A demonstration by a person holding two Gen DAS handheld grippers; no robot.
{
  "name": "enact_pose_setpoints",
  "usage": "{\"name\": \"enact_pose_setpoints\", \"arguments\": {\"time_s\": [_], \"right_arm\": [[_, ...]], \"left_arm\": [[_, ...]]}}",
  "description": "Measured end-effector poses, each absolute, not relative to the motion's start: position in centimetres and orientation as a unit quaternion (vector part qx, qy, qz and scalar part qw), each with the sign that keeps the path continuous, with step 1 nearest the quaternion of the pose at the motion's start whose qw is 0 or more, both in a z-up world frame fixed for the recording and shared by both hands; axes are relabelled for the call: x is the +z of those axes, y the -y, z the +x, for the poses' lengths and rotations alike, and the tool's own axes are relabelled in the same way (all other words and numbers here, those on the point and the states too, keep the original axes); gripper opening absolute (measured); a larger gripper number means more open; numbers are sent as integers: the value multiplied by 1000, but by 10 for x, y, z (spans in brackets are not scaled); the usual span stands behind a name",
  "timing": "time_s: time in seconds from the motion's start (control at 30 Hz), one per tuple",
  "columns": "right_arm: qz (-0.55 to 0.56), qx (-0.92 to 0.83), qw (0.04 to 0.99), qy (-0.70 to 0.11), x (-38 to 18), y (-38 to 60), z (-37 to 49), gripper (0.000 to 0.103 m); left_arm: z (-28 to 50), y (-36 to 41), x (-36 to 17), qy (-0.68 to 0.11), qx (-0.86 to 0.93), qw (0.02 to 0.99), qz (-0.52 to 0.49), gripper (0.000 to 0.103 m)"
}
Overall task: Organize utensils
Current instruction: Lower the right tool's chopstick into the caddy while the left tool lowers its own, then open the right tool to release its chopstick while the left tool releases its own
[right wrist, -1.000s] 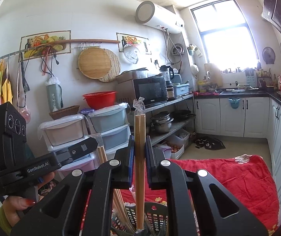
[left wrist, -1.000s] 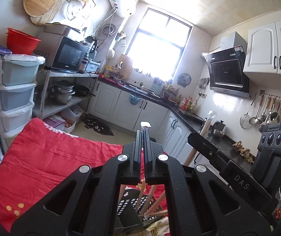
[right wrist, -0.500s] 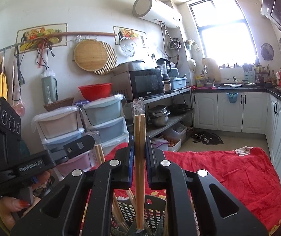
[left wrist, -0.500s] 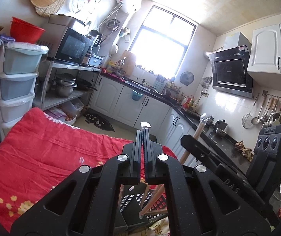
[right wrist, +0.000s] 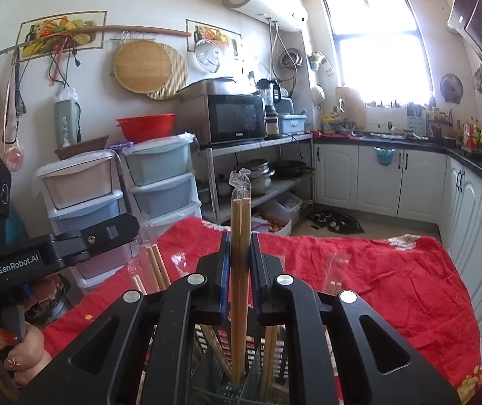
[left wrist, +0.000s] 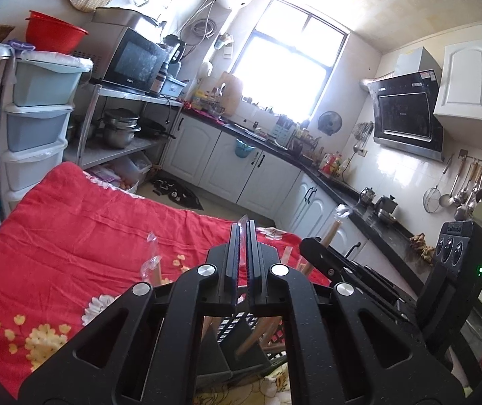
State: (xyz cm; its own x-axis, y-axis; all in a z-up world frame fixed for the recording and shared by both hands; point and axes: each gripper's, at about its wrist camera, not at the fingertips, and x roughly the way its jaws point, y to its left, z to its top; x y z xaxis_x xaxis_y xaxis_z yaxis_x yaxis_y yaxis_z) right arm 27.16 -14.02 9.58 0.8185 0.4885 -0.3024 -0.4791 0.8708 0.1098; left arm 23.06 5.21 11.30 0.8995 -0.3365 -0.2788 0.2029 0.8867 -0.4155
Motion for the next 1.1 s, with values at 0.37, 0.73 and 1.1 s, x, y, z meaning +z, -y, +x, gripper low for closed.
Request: {"name": "enact_pose_setpoints", "arguments": {"time_s": [0.37,0.73,1.1], "right_arm": [[29,252,952,-174,95,158,256,36],[33,252,949,-185,99,179,229,45],[22,252,948,-194,94,190,205,57]], "left_arm": [[214,-54,116,-173,-116,963,-170,41],[191,-64,116,-179,-89,965,-170,81],[170,-70,104,-190,-86,962,-177,92]]}}
